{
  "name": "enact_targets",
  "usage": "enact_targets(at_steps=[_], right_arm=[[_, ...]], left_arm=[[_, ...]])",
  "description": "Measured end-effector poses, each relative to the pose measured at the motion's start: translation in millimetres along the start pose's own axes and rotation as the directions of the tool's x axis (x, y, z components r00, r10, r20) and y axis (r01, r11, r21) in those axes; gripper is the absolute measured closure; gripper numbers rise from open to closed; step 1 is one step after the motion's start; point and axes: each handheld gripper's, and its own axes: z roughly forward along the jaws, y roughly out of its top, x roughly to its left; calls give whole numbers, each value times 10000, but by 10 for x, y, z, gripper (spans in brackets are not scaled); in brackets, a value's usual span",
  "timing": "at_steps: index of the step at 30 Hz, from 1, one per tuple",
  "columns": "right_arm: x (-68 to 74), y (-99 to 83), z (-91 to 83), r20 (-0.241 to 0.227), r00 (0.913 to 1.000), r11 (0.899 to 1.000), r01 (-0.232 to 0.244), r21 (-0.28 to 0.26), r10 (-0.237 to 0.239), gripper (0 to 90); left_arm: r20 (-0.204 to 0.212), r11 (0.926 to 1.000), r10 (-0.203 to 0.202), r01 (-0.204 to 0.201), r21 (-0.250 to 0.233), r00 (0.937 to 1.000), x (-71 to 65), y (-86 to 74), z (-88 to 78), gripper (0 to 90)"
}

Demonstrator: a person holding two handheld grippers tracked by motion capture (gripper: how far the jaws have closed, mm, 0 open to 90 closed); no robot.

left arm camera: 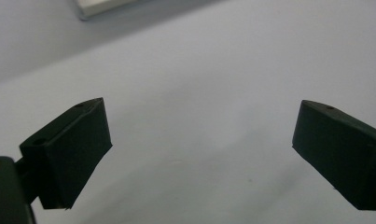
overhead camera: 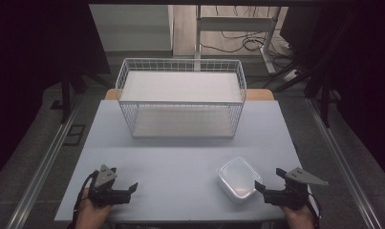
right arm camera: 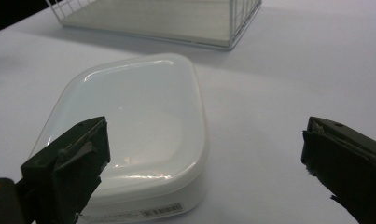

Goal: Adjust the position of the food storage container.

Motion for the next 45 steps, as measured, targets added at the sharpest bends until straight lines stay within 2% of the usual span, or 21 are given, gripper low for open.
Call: enact_targets(at_steps=[4, 5, 6, 8, 17, 21, 22, 23, 25, 26, 27, 28, 29, 30, 32, 33, 34, 35, 36, 39, 45], right_arm=[[40, 2, 18, -39, 9998, 9995, 208, 218, -207, 0], [45, 9, 13, -56, 9997, 9996, 241, 174, -240, 0], [45, 9, 13, -56, 9997, 9996, 241, 174, -240, 0], [34, 11, 7, 32, 9998, 9997, 173, 161, -174, 0], [69, 29, -3, 11, 9997, 9981, 252, 559, -253, 23], [157, 55, -53, -152, 9992, 9969, 373, 689, -363, 221], [157, 55, -53, -152, 9992, 9969, 373, 689, -363, 221], [199, 67, -98, -279, 9985, 9966, 479, 672, -461, 344], [236, 65, -149, -395, 9974, 9959, 633, 641, -609, 446], [236, 65, -149, -395, 9974, 9959, 633, 641, -609, 446], [262, 53, -196, -514, 9954, 9941, 838, 693, -804, 565], [269, 47, -212, -579, 9947, 9933, 886, 739, -844, 617], [269, 47, -212, -579, 9947, 9933, 886, 739, -844, 617], [278, 29, -252, -757, 9921, 9895, 1067, 970, -996, 725], [280, 24, -262, -803, 9914, 9882, 1112, 1055, -1030, 768], [288, 8, -275, -986, 9911, 9835, 1036, 1480, -895, 828], [288, 8, -275, -986, 9911, 9835, 1036, 1480, -895, 828], [304, -12, -278, -1210, 9886, 9778, 1101, 1782, -893, 883], [304, -12, -278, -1210, 9886, 9778, 1101, 1782, -893, 883], [330, -40, -262, -1064, 9890, 9643, 1254, 2332, -1029, 891], [262, -80, -182, -849, 9934, 9594, 970, 2647, -770, 890]], left_arm=[[130, 9999, 49, -47, -166, 9999, 1, -16, 10, 44], [449, 9999, -103, 106, -61, 9989, -1, -21, 31, 45], [449, 9999, -103, 106, -61, 9989, -1, -21, 31, 47], [1024, 9990, -448, 442, 87, 9937, 7, -27, 61, 49], [1052, 9998, -155, 144, 112, 9943, -16, -26, 65, 50], [1264, 9998, -169, 159, 87, 9918, -41, -18, 63, 41], [1264, 9998, -169, 159, 87, 9918, -41, -18, 63, 41], [1241, 9998, -180, 168, 104, 9921, -40, -18, 64, 41], [1237, 9998, -194, 181, 115, 9921, -37, -19, 64, 40], [1224, 9997, -223, 209, 123, 9922, -34, -20, 64, 40], [1171, 9996, -247, 232, 144, 9928, -32, -22, 66, 42], [1171, 9996, -247, 232, 144, 9928, -32, -22, 66, 43], [1146, 9996, -242, 223, 184, 9931, -31, -24, 68, 43], [1104, 9995, -216, 189, 249, 9936, -33, -26, 73, 43], [1083, 9995, -171, 141, 280, 9940, -35, -27, 76, 44], [1096, 9995, -127, 95, 297, 9939, -39, -30, 82, 44], [1096, 9995, -127, 95, 297, 9939, -39, -30, 82, 44], [1104, 9994, 8, -47, 347, 9939, -45, -33, 89, 43], [1104, 9994, 8, -47, 347, 9939, -45, -33, 89, 43], [1084, 9993, 147, -183, 314, 9940, -58, -33, 91, 42], [1023, 9992, 247, -279, 299, 9944, -56, -32, 86, 42]])
